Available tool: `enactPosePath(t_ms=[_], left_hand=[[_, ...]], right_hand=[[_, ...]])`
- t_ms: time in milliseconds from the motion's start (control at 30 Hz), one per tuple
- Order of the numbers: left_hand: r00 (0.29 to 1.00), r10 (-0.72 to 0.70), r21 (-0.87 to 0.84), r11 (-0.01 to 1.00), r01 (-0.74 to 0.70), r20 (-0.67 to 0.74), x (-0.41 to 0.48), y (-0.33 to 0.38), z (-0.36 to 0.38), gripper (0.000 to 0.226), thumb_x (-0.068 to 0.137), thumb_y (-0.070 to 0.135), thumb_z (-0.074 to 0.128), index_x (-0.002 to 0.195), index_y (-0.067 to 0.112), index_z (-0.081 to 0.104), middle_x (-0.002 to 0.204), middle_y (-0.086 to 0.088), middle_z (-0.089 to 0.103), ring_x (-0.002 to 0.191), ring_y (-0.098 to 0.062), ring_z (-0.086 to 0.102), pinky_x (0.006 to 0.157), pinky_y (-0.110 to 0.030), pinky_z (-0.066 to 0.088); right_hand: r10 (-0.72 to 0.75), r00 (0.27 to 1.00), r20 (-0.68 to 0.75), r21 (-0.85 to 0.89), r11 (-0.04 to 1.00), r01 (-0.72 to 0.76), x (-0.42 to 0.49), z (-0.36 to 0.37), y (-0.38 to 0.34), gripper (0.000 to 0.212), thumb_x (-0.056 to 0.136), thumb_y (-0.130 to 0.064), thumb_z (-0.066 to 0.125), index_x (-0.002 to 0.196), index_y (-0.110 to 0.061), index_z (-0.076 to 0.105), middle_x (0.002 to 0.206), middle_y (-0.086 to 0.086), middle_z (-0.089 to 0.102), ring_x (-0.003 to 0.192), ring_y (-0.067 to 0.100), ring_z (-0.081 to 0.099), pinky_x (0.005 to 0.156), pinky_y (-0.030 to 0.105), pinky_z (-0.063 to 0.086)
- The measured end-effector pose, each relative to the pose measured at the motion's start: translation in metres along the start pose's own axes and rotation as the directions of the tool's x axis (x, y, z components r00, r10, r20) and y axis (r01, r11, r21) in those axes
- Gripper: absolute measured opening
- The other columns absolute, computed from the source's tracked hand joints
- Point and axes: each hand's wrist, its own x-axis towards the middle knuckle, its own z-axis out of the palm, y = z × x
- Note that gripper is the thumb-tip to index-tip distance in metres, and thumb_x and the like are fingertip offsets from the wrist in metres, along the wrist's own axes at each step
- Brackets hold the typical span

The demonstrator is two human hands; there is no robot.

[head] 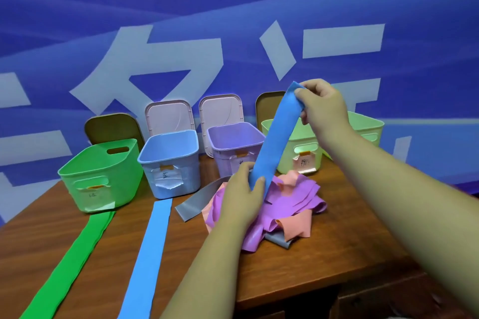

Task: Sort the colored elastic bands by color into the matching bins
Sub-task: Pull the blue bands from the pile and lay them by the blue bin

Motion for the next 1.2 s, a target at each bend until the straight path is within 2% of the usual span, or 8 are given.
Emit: enactPosePath(t_ms=[300, 467, 700, 767, 867, 1000, 1100, 1200], left_hand=[[0.999, -0.041, -0.011, 0.999, 0.042, 0.018, -0.001, 0.006, -0.007, 0.015, 0.101, 0.019, 0.057, 0.106, 0.026, 0.069, 0.102, 0.013, 0.072, 0.095, -0.006, 0.065, 0.087, -0.035, 0.054], [0.988, -0.030, -0.020, 0.999, 0.027, -0.153, -0.004, 0.023, -0.036, 0.018, 0.098, 0.016, 0.056, 0.102, 0.027, 0.070, 0.097, 0.011, 0.072, 0.092, -0.012, 0.065, 0.086, -0.037, 0.055], [0.981, -0.095, -0.234, 0.971, 0.054, -0.169, -0.062, 0.030, -0.092, 0.022, 0.098, 0.014, 0.065, 0.108, 0.034, 0.069, 0.091, 0.011, 0.075, 0.084, -0.010, 0.074, 0.079, -0.040, 0.064], [0.980, -0.133, -0.271, 0.959, 0.088, -0.151, -0.081, 0.028, -0.109, 0.028, 0.092, 0.014, 0.075, 0.106, 0.037, 0.067, 0.087, 0.006, 0.073, 0.081, -0.020, 0.076, 0.075, -0.047, 0.065], [0.982, -0.165, -0.324, 0.937, 0.128, -0.090, -0.108, 0.027, -0.133, 0.017, 0.089, 0.004, 0.079, 0.091, 0.018, 0.070, 0.082, -0.002, 0.073, 0.070, -0.023, 0.074, 0.073, -0.044, 0.065], [0.985, -0.169, -0.276, 0.948, 0.156, -0.020, -0.134, 0.022, -0.165, 0.014, 0.087, 0.001, 0.080, 0.080, 0.013, 0.077, 0.078, -0.003, 0.076, 0.067, -0.019, 0.073, 0.072, -0.032, 0.060], [0.983, -0.182, -0.198, 0.963, 0.184, 0.026, -0.150, 0.015, -0.188, 0.011, 0.081, 0.008, 0.087, 0.083, 0.016, 0.079, 0.083, -0.005, 0.077, 0.075, -0.025, 0.074, 0.076, -0.030, 0.058], [0.990, -0.129, -0.014, 0.991, 0.130, 0.063, -0.164, 0.002, -0.206, 0.018, 0.078, 0.017, 0.092, 0.088, 0.028, 0.080, 0.093, 0.006, 0.075, 0.081, -0.013, 0.069, 0.076, -0.019, 0.052]], right_hand=[[-0.120, 0.993, -0.009, -0.118, 0.986, 0.118, 0.018, 0.004, -0.038, 0.012, 0.093, -0.028, 0.063, 0.098, -0.021, 0.072, 0.082, -0.007, 0.069, 0.069, 0.012, 0.059, 0.063, 0.035, 0.052], [-0.095, 0.995, -0.021, -0.040, 0.995, 0.094, 0.020, 0.016, -0.047, 0.010, 0.094, -0.023, 0.063, 0.097, -0.018, 0.071, 0.077, 0.001, 0.064, 0.058, 0.014, 0.056, 0.047, 0.025, 0.048], [-0.026, 0.999, 0.031, 0.021, 0.999, 0.025, 0.010, 0.059, -0.035, 0.008, 0.096, -0.025, 0.064, 0.098, -0.021, 0.070, 0.082, 0.000, 0.067, 0.054, 0.013, 0.057, 0.050, 0.027, 0.053], [0.016, 0.998, 0.060, 0.015, 1.000, -0.017, 0.004, 0.073, -0.028, 0.009, 0.093, -0.031, 0.065, 0.097, -0.026, 0.072, 0.084, 0.001, 0.070, 0.060, 0.016, 0.062, 0.054, 0.031, 0.058], [0.086, 0.990, 0.113, 0.035, 0.995, -0.090, -0.006, 0.098, -0.013, 0.010, 0.096, -0.031, 0.067, 0.102, -0.027, 0.073, 0.094, 0.000, 0.073, 0.083, 0.021, 0.074, 0.054, 0.027, 0.058], [0.148, 0.972, 0.181, -0.004, 0.989, -0.149, -0.029, 0.135, 0.010, 0.007, 0.096, -0.025, 0.070, 0.101, -0.022, 0.074, 0.094, -0.002, 0.072, 0.080, 0.015, 0.070, 0.052, 0.020, 0.053], [0.170, 0.958, 0.232, -0.038, 0.986, -0.165, -0.046, 0.162, 0.029, 0.007, 0.088, -0.027, 0.071, 0.090, -0.023, 0.075, 0.088, -0.001, 0.073, 0.073, 0.017, 0.065, 0.062, 0.031, 0.059], [0.195, 0.940, 0.281, -0.088, 0.980, -0.177, -0.063, 0.186, 0.042, 0.002, 0.087, -0.026, 0.072, 0.087, -0.025, 0.074, 0.086, 0.001, 0.073, 0.070, 0.020, 0.063, 0.067, 0.039, 0.059]])
